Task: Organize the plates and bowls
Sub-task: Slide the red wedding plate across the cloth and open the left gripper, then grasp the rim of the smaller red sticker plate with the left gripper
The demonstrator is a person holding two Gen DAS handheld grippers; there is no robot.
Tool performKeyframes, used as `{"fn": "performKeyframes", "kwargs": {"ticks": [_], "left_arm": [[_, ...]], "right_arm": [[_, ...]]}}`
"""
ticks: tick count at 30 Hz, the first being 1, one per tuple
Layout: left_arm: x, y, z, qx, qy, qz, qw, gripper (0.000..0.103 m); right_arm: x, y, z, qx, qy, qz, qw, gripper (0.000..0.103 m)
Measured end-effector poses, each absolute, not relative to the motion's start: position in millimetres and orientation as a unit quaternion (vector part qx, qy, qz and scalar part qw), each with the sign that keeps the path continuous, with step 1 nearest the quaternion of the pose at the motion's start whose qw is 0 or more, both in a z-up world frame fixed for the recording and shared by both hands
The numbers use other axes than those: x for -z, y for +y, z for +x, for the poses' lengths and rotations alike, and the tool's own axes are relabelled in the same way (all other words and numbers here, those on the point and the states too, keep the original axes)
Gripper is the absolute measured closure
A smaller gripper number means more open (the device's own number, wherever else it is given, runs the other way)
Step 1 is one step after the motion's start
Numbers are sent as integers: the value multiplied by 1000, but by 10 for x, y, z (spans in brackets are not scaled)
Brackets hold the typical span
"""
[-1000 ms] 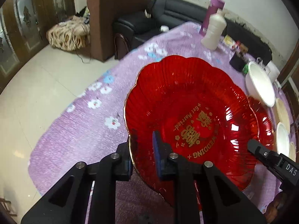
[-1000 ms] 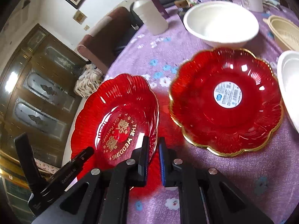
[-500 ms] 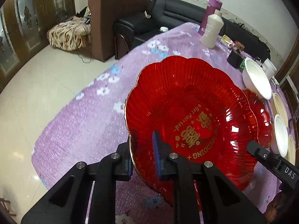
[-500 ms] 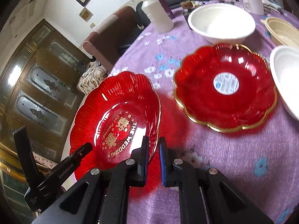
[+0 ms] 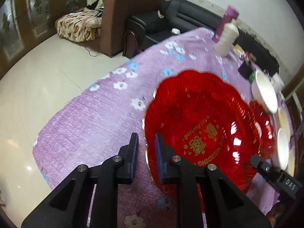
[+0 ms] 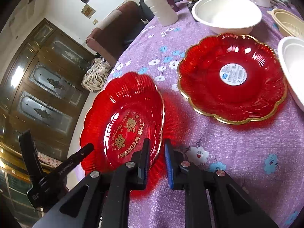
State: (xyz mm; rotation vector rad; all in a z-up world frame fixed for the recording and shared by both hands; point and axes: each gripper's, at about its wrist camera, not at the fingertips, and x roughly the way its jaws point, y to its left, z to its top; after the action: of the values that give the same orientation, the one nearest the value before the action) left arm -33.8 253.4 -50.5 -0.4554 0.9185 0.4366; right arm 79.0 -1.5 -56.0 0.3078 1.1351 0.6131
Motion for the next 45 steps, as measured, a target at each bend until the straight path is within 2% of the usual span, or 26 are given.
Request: {"fn": "performKeyframes", "kwargs": {"ticks": [3, 5, 8, 9, 11, 14, 16, 19, 23, 29, 35, 38, 41, 43, 45], "left_arm": [[306, 2529, -377, -205, 409, -222, 861, 87], [146, 2455, -383, -188, 389, -216, 876, 83], [-107, 2246, -284, -140, 365, -208, 896, 54], [-177, 2161, -220, -108, 358, -218, 901, 37], [-240, 2026, -46, -50, 361, -244, 899, 19], [-257, 1749, 288, 2, 395, -225, 891, 18], [-249, 1550, 476, 26, 406, -183, 895, 16], [-227, 1315, 666, 26, 409, -140, 901, 15], [-148, 1120, 1020, 44, 471, -101, 875, 15], [24, 852, 1363, 29, 501, -28, 865, 15], [322, 768, 1595, 12, 545, -28, 838, 15], [386, 759, 1653, 6, 553, -31, 832, 17], [457, 784, 1712, 2, 564, -42, 825, 25], [515, 821, 1764, 4, 577, -60, 815, 31], [581, 848, 1795, 7, 587, -76, 806, 47]], "right_arm": [[472, -190, 758, -280, 511, 161, 797, 83], [395, -382, 742, -269, 496, 175, 807, 81], [322, -662, 717, -251, 479, 198, 817, 77], [312, -742, 712, -243, 476, 203, 820, 75], [301, -936, 735, -225, 471, 218, 825, 59], [339, -1197, 789, -194, 472, 246, 824, 47], [356, -1265, 853, -186, 475, 257, 821, 42], [416, -1330, 952, -184, 480, 271, 814, 41], [450, -1382, 1109, -182, 485, 283, 807, 41], [533, -1384, 1248, -176, 492, 289, 802, 42], [620, -1394, 1354, -174, 494, 301, 797, 42], [643, -1398, 1393, -169, 496, 302, 796, 47], [675, -1408, 1438, -162, 500, 303, 795, 56], [702, -1409, 1466, -157, 504, 302, 794, 61], [736, -1408, 1487, -151, 511, 299, 792, 69]]}}
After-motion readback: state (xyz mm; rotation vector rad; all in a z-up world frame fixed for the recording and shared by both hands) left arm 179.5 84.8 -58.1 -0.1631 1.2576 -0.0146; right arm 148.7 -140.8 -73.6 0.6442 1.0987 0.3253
